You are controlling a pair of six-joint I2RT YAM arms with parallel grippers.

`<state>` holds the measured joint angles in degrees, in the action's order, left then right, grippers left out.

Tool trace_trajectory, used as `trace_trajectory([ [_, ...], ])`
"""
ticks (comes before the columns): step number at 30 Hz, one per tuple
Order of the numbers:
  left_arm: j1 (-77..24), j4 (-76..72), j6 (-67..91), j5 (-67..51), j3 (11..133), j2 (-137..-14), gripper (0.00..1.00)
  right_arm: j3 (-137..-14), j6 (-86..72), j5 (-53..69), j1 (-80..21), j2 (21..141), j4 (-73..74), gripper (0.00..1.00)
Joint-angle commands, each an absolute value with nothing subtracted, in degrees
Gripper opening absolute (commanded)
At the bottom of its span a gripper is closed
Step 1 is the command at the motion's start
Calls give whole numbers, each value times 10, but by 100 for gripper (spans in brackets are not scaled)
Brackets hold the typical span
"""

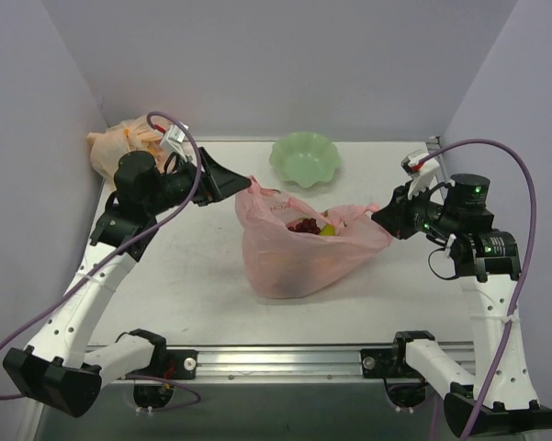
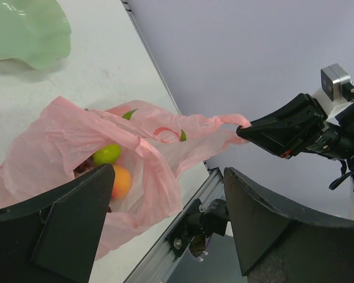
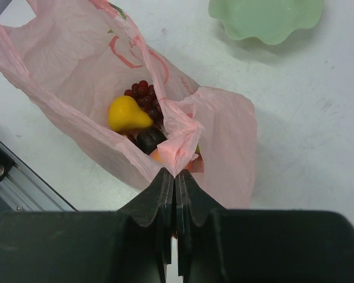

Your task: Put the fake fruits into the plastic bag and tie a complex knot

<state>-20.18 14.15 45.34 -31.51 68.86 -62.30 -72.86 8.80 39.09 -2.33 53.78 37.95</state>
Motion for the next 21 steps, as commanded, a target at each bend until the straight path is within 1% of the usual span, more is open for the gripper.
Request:
trace_trajectory([
  [1,-216,78,512,-313,706,-637,86,-751,83,408,-22,541,376,0],
  [10,-273,21,519,-322,686,-681,84,-739,92,408,-22,537,377,0],
  [15,-273,17,526,-319,684,-707,77,-729,104,394,-23,525,381,0],
  [18,-274,8,525,-321,686,-713,59,-716,106,382,-23,519,386,0],
  [19,-274,-12,524,-326,685,-714,41,-713,107,375,-22,519,392,0],
  [21,-273,-18,519,-333,681,-710,26,-709,111,366,-22,522,413,0],
])
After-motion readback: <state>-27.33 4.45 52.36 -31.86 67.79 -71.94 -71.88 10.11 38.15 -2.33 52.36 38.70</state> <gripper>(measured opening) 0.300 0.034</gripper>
